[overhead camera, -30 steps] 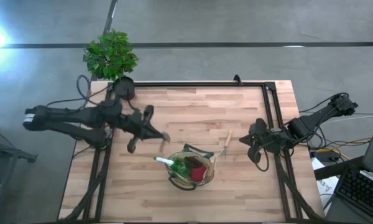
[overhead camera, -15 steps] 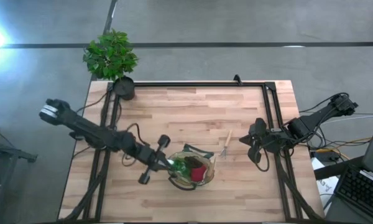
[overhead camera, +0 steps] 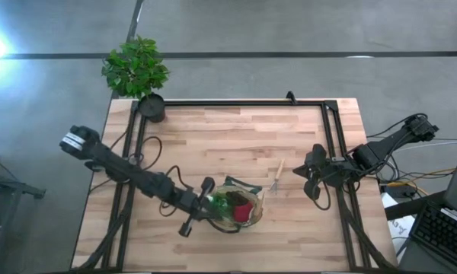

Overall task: Pick & Place Garden tools in Gardening bag
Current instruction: Put the trowel into the gardening bag

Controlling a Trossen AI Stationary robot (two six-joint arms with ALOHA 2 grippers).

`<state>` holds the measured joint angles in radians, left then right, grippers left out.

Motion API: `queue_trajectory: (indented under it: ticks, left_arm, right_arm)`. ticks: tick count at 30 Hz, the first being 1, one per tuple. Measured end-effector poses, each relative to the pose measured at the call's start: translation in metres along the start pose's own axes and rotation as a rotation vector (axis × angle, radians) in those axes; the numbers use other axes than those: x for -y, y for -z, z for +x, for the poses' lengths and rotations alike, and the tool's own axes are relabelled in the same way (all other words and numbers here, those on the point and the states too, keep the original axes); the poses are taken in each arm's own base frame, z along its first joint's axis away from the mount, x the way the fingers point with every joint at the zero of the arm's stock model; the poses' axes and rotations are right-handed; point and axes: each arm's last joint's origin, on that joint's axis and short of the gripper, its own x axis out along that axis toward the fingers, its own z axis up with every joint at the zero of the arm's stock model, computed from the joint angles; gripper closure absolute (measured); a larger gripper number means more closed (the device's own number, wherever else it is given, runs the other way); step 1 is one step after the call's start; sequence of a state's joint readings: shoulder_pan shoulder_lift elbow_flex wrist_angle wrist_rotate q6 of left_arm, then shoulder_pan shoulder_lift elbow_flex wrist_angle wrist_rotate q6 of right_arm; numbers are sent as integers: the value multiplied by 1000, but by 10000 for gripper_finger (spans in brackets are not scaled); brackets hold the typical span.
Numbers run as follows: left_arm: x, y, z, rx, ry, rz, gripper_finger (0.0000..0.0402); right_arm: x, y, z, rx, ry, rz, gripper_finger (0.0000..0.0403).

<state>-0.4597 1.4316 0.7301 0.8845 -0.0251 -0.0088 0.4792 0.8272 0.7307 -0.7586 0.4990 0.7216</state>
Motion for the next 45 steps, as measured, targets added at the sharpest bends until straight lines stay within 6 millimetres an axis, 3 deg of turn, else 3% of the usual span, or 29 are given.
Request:
queue_trajectory:
  ticks: [5,24,33,45]
  left_arm:
    - [7,1,-6,-5,10,12,401]
    - [-10,42,-30,-118,-140,43,401]
    - [-10,40,-28,-114,-123,41,401]
    - [-14,68,-23,-215,-139,32,401]
  right_arm:
    - [0,0,0,0,0,-3,394]
    - [0,0,0,5,-4,4,394]
    - [-1,-1,0,6,-6,5,394]
    - [0,-1,0,6,-5,6,394]
